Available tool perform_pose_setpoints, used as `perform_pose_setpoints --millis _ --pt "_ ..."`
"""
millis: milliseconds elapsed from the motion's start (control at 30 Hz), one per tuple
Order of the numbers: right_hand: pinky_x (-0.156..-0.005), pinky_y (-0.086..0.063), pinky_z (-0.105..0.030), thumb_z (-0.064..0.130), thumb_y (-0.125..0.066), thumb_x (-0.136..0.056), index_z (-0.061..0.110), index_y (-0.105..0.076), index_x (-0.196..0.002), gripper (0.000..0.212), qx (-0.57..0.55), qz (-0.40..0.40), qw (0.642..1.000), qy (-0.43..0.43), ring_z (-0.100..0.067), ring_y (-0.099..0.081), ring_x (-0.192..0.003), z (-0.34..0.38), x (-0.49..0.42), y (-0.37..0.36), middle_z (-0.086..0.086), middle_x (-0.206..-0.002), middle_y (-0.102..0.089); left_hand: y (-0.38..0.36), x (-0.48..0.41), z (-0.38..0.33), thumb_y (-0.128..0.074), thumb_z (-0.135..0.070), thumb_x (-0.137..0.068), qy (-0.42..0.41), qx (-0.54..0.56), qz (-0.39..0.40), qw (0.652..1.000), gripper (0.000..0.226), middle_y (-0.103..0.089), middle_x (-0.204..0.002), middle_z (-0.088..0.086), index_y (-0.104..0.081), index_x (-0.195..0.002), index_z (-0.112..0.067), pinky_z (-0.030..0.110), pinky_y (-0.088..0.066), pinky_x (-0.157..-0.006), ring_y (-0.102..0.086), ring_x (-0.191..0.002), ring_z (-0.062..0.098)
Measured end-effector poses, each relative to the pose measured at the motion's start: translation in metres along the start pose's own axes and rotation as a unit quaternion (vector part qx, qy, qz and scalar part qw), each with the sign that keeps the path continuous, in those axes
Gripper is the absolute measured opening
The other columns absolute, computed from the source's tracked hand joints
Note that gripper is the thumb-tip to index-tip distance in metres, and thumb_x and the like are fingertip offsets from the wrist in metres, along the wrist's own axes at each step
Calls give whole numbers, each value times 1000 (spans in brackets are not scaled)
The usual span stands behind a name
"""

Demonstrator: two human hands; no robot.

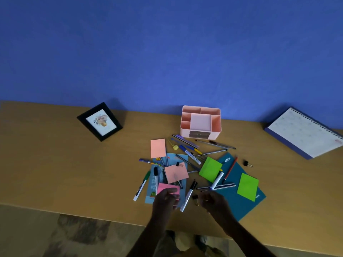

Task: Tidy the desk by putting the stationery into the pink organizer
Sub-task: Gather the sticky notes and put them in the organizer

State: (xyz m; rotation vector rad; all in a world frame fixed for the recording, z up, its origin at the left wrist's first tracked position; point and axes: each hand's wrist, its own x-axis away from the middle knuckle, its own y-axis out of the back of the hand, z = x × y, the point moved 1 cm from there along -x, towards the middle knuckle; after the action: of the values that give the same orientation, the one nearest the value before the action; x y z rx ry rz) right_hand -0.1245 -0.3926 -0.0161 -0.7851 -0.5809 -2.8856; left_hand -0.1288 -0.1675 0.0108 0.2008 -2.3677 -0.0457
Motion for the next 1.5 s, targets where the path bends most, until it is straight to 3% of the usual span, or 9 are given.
perform_pose_setpoints --millis 267,400,600,767,1033,1200,1333,1433,1500 --pt "-72 -58 -47 11 -80 -90 31 -76 -92 20 14 -63 998 10 -19 -72 -81 3 -20 32 1 -88 -78 -27 -17 -8 -70 -1 -96 12 25 43 999 21 -81 -92 12 -77 -114 -10 29 -60 -72 -76 -84 23" --pt "-76 -60 -35 7 -83 -89 23 -74 -103 23 27 -107 994 13 -15 -74 -90 19 -49 50 6 -97 -77 -55 -25 -29 -73 0 -94 6 64 114 991 30 -79 -114 12 -75 -122 -10 34 -63 -93 -76 -110 28" --pt "-78 -53 -23 9 -83 -90 15 -73 -125 37 146 -117 979 76 -7 -69 -96 35 -90 75 3 -113 -73 -96 -53 -50 -69 -2 -93 23 65 124 990 26 -75 -112 11 -78 -103 -24 42 -58 -104 -71 -112 26" --pt "-98 -47 -32 13 -86 -86 13 -68 -136 53 242 -103 962 71 -25 -64 -123 37 -114 86 -7 -132 -70 -112 -68 -50 -65 -10 -101 32 31 105 994 36 -70 -135 5 -69 -137 -16 31 -56 -95 -66 -113 11" --pt "-89 -60 -41 13 -84 -86 15 -72 -128 44 242 -89 965 44 -24 -72 -106 31 -131 86 -6 -117 -76 -121 -78 -44 -65 -11 -103 61 31 92 993 41 -67 -141 7 -63 -144 -11 29 -54 -92 -64 -106 5" --pt "-73 -57 -33 2 -75 -89 13 -80 -108 23 200 -117 972 52 -18 -73 -81 39 -136 88 -2 -93 -78 -123 -81 -46 -64 -12 -104 74 53 91 992 39 -67 -132 3 -64 -143 -13 30 -55 -92 -63 -107 7" --pt "-78 -56 -31 0 -78 -88 11 -84 -100 17 177 -98 978 58 -12 -72 -82 51 -136 88 4 -89 -77 -120 -80 -49 -64 -13 -105 73 57 96 991 38 -68 -133 4 -64 -143 -15 28 -57 -90 -66 -111 11" --pt "-81 -60 -29 0 -81 -86 13 -85 -100 19 169 -91 979 72 -1 -72 -81 63 -135 88 9 -87 -78 -114 -78 -65 -62 -15 -106 27 64 75 995 29 -75 -118 7 -67 -135 -21 27 -62 -78 -76 -100 17" --pt "-74 -52 -13 -1 -82 -85 15 -86 -97 20 174 -92 975 99 8 -68 -75 75 -134 87 18 -81 -73 -110 -80 -83 -66 -21 -105 -62 16 28 998 25 -78 -108 1 -71 -128 -29 30 -61 -71 -78 -82 15"
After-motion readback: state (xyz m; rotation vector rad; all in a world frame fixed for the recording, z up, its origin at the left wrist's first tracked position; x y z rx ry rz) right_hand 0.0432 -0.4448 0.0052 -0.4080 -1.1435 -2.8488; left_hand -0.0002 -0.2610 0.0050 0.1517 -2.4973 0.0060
